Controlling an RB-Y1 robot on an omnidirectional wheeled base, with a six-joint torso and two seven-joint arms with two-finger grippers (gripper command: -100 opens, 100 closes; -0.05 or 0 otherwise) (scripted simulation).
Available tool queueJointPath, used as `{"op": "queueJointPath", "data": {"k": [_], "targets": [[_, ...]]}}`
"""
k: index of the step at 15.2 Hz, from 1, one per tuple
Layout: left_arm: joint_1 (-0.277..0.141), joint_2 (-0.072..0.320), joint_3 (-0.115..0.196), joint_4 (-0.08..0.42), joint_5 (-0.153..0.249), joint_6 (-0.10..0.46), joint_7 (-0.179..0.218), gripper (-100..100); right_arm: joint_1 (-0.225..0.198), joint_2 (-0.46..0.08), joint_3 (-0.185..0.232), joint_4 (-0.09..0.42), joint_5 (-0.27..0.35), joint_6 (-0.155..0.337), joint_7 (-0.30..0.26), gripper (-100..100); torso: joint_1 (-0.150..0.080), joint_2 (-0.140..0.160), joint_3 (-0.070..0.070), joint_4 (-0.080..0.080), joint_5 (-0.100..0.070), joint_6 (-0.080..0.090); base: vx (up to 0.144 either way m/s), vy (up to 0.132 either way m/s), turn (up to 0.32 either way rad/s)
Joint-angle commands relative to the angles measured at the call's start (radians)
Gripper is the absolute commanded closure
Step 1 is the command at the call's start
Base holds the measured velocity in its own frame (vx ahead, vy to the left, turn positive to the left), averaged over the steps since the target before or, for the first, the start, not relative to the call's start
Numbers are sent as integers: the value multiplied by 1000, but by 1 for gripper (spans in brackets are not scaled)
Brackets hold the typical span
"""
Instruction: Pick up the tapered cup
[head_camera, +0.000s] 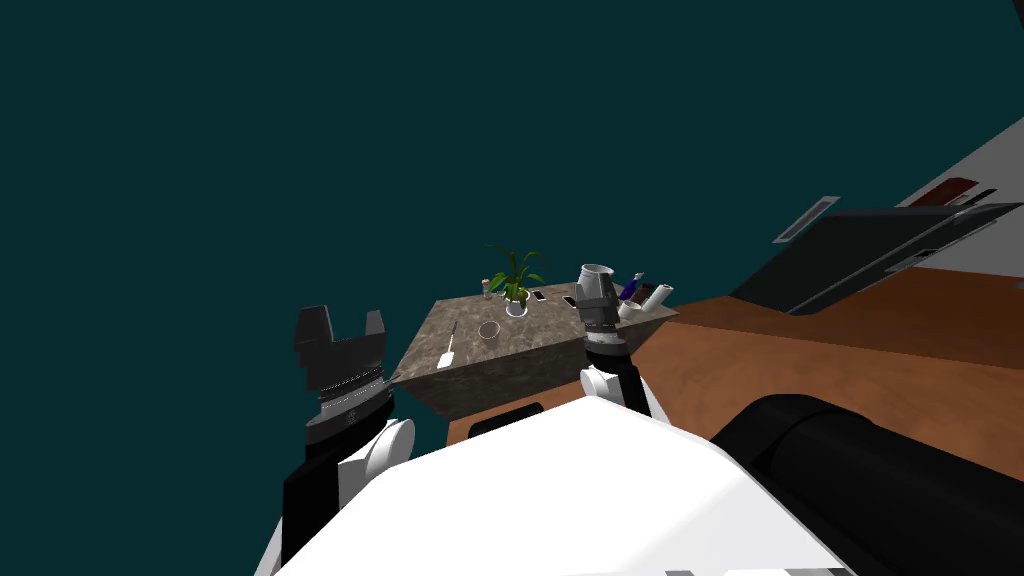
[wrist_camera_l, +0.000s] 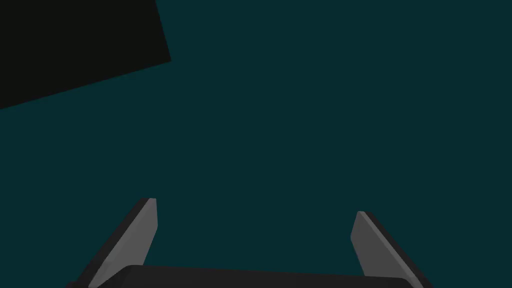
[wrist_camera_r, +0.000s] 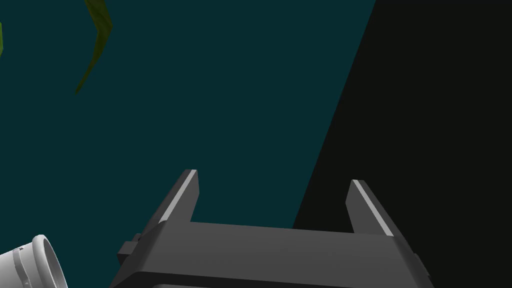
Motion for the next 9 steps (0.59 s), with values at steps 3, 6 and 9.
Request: {"op": "queueJointPath", "data": {"k": [3,6,9], "targets": [[-13,76,3,6,23,63,14,-100,0,0,0,0,0,0,0,0,1,0,0,0,0,0,1,16,-65],[-20,101,4,9,34,94,20,-100,0,0,0,0,0,0,0,0,3,0,0,0,1,0,1,32,-69],[-37,153,7,16,62,161,36,-100,0,0,0,0,0,0,0,0,2,0,0,0,1,0,-2,25,-90]]}}
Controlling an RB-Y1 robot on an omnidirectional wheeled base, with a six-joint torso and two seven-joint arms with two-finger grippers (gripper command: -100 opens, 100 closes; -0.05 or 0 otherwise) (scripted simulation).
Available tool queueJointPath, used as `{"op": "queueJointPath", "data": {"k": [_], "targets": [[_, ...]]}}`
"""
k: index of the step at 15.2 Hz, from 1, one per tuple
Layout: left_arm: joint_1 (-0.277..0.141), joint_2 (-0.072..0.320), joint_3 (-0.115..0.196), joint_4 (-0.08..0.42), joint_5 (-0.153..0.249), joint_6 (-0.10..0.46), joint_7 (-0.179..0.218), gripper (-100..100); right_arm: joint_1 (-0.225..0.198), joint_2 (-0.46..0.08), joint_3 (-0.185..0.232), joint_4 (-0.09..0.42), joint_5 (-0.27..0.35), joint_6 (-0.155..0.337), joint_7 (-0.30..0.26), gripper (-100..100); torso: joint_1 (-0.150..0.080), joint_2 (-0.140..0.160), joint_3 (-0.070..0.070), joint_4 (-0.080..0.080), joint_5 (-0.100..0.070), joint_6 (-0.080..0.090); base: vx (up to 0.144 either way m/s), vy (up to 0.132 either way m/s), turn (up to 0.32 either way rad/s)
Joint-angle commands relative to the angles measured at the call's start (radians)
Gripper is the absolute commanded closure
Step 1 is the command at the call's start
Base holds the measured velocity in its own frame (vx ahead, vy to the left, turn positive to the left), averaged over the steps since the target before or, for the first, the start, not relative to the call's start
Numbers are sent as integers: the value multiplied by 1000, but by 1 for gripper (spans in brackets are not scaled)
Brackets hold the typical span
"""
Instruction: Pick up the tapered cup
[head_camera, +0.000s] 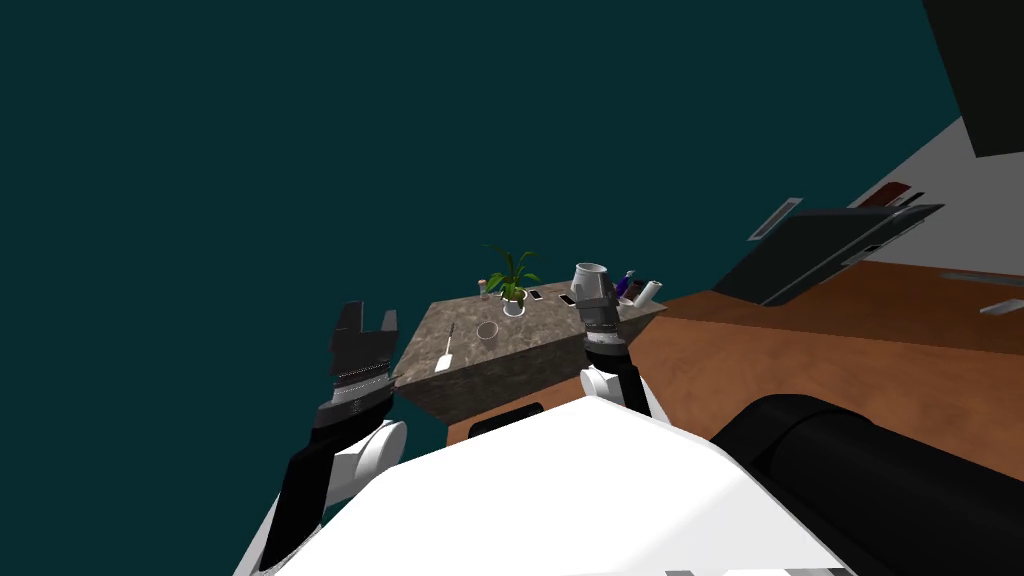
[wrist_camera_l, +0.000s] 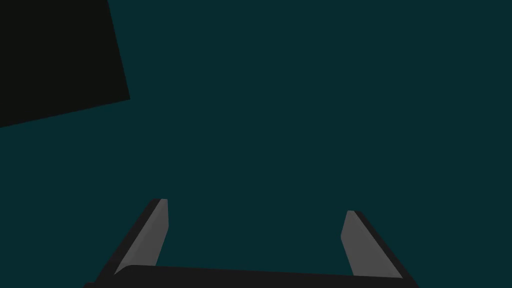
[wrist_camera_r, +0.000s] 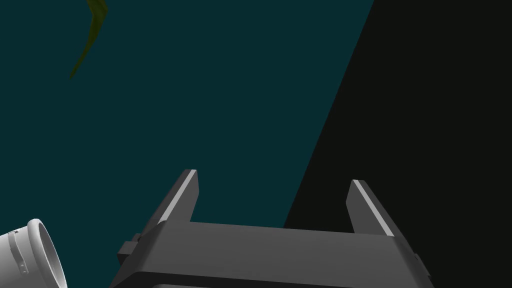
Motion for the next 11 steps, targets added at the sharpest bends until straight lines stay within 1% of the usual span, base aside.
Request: {"op": "queueJointPath", "data": {"k": [1,2,3,4,5,6,7,8,9,10,11], "targets": [[-8,21,1,3,12,43,7,-100,0,0,0,0,0,0,0,0,0,0,0,0,0,0,-5,22,-89],[-19,48,3,7,28,70,17,-100,0,0,0,0,0,0,0,0,0,0,0,0,0,0,-7,24,-118],[-19,48,3,7,28,88,17,-100,0,0,0,0,0,0,0,0,0,0,0,0,0,0,-8,24,-98],[-19,48,3,7,28,90,17,-100,0,0,0,0,0,0,0,0,0,0,0,0,0,0,-7,18,-24],[-30,75,5,11,46,125,27,-100,0,0,0,0,0,0,0,0,0,0,0,0,0,0,-7,15,-77],[-30,75,5,11,46,142,27,-100,0,0,0,0,0,0,0,0,-1,0,0,0,0,0,-8,15,-100],[-30,75,5,11,46,142,27,-100,0,0,0,0,0,0,0,0,-1,0,0,0,0,0,-5,12,-46],[-43,103,8,16,65,179,38,-100,0,0,0,0,0,0,0,0,-1,0,0,0,0,0,-5,10,-112],[-43,103,8,16,65,195,38,-100,0,0,0,0,0,0,0,0,-1,0,0,0,0,0,-6,12,-120],[-43,103,8,16,65,198,38,-100,0,0,0,0,0,0,0,0,-1,0,0,0,0,0,-6,10,-40],[-57,131,10,21,86,232,50,-100,0,0,0,0,0,0,0,0,-1,0,0,0,0,0,-8,9,-106]]}}
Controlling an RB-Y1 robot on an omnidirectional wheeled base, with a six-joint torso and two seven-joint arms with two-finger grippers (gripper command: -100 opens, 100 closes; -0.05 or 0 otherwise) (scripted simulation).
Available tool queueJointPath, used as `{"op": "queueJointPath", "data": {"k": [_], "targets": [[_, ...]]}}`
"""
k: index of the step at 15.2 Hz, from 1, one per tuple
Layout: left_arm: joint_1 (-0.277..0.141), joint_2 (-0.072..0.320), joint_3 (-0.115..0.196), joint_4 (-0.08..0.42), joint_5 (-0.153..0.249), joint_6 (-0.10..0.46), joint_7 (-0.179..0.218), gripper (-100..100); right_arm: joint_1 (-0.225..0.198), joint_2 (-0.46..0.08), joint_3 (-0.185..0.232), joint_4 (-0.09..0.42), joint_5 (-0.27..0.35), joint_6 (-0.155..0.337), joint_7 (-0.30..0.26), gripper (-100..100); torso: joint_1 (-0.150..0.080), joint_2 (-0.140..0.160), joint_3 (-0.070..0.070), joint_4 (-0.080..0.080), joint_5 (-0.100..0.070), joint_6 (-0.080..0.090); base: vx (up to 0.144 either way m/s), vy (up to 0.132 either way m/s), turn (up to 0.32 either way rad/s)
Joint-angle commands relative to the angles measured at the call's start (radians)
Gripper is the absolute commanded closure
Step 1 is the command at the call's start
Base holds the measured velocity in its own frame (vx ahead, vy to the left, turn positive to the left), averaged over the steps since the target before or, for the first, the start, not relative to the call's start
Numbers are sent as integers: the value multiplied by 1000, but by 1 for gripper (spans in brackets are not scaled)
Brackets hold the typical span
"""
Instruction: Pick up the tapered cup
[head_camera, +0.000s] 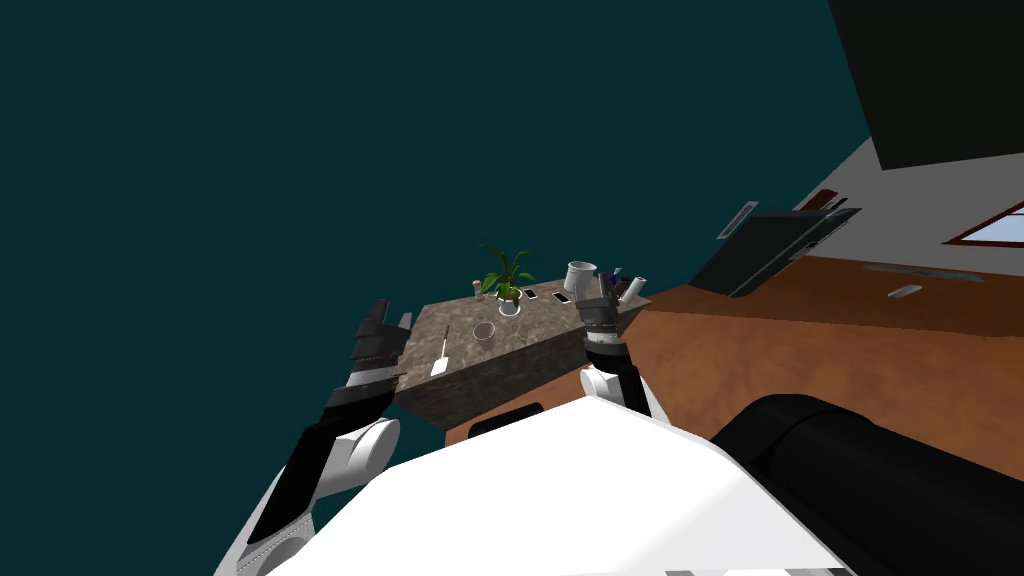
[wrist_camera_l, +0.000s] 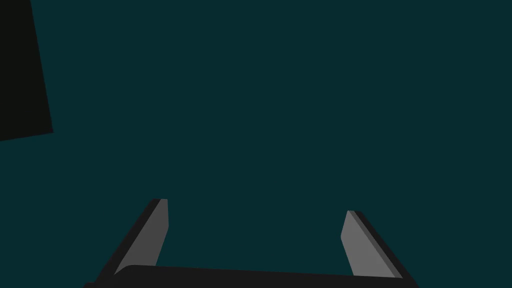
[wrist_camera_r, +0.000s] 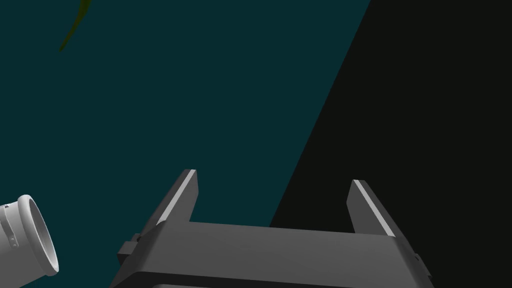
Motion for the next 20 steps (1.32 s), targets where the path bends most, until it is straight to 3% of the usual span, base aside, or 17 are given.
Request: {"op": "queueJointPath", "data": {"k": [1,2,3,5,6,8,9,12,13,15,16,19,20], "targets": [[-11,20,1,7,14,50,9,-100,0,0,0,0,0,0,0,0,0,0,0,0,0,0,-10,10,-117],[-11,20,1,7,14,55,9,-100,0,0,0,0,0,0,0,0,0,0,0,0,0,0,-7,9,-48],[-26,48,4,12,36,90,21,-100,0,0,0,0,0,0,0,0,0,0,0,0,0,0,-8,5,-129],[-26,48,4,12,36,118,21,-100,0,0,0,0,0,0,0,0,0,0,0,0,0,0,-8,8,-97],[-41,75,7,17,58,149,34,-100,0,0,0,0,0,0,0,0,0,0,0,0,0,0,-9,5,-126],[-41,75,7,17,58,184,34,-100,0,0,0,0,0,0,0,0,0,0,0,0,0,0,-9,7,-101],[-57,103,10,22,81,208,47,-100,0,0,0,0,0,0,0,0,0,0,0,0,0,0,-9,4,-106],[-57,103,10,22,81,252,47,-100,0,0,0,0,0,0,0,0,0,0,0,0,0,0,-6,4,-68],[-74,131,14,27,105,290,61,-100,0,0,0,0,0,0,0,0,-1,0,0,0,0,-1,-7,-1,-150],[-74,131,14,27,105,323,61,-100,0,0,0,0,0,0,0,0,-1,0,0,0,0,0,-10,4,-105],[-91,158,17,32,129,346,74,-100,0,0,0,0,0,0,0,0,-1,0,0,0,0,0,-11,2,-124],[-91,158,17,32,129,396,74,-100,0,0,0,0,0,0,0,0,0,0,0,0,0,0,-10,5,-75],[-108,185,21,37,154,427,88,-100,0,0,0,0,0,0,0,0,-1,0,0,0,0,-1,-10,-2,-117]]}}
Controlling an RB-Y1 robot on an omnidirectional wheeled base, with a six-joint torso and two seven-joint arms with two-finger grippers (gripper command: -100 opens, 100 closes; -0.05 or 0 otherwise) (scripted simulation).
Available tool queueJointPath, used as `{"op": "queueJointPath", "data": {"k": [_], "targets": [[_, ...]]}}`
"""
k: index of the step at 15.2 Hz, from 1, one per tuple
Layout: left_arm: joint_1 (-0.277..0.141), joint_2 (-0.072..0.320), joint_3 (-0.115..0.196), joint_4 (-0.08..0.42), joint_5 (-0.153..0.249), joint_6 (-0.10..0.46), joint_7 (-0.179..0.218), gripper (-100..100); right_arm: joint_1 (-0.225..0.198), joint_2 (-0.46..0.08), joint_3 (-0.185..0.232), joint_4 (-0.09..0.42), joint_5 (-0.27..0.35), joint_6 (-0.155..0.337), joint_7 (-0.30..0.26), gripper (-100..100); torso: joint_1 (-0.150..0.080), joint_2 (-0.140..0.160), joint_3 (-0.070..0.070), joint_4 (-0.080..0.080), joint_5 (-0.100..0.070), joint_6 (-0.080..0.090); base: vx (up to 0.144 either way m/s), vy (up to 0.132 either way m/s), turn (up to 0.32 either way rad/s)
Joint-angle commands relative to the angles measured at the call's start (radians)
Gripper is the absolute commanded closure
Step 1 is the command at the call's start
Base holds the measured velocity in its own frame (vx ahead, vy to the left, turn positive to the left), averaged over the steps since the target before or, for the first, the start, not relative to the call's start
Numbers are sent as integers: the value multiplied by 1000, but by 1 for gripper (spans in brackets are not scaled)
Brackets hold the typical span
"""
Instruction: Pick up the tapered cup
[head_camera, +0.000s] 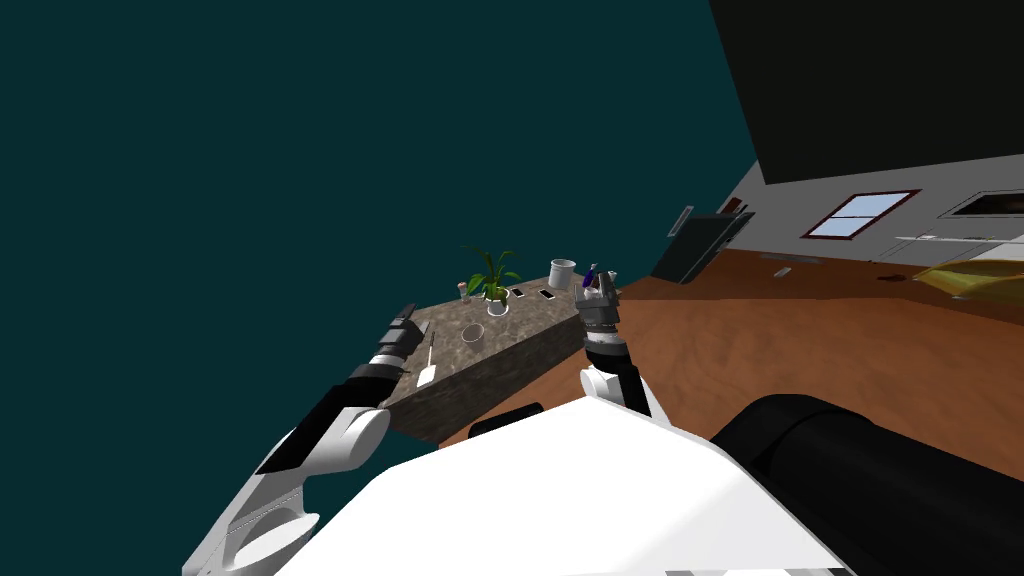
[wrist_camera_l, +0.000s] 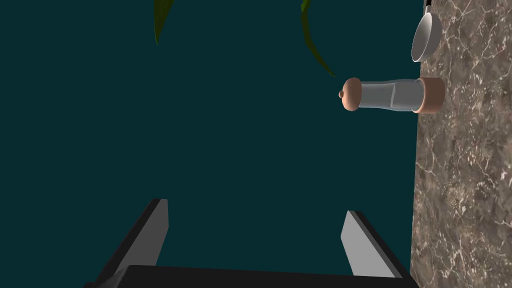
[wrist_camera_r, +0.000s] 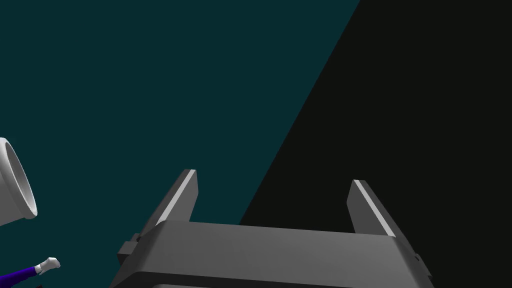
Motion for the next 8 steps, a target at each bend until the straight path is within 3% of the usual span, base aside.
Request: {"op": "queueJointPath", "data": {"k": [1,3,4,7,8], "targets": [[-11,18,3,1,17,50,11,-100,0,0,0,0,0,0,0,0,0,0,0,0,0,0,-13,0,-172],[-11,18,3,1,17,76,11,-100,0,0,0,0,0,0,0,0,0,0,0,0,0,0,-7,3,-37],[-28,45,7,6,42,106,25,-100,0,0,0,0,0,0,0,0,0,0,0,0,0,-1,-10,-1,-126],[-28,45,7,6,42,152,25,-100,0,0,0,0,0,0,0,0,0,0,0,0,0,0,-10,4,-81],[-46,72,10,12,68,186,39,-100,0,0,0,0,0,0,0,0,0,0,0,0,0,-1,-9,0,-131]]}}
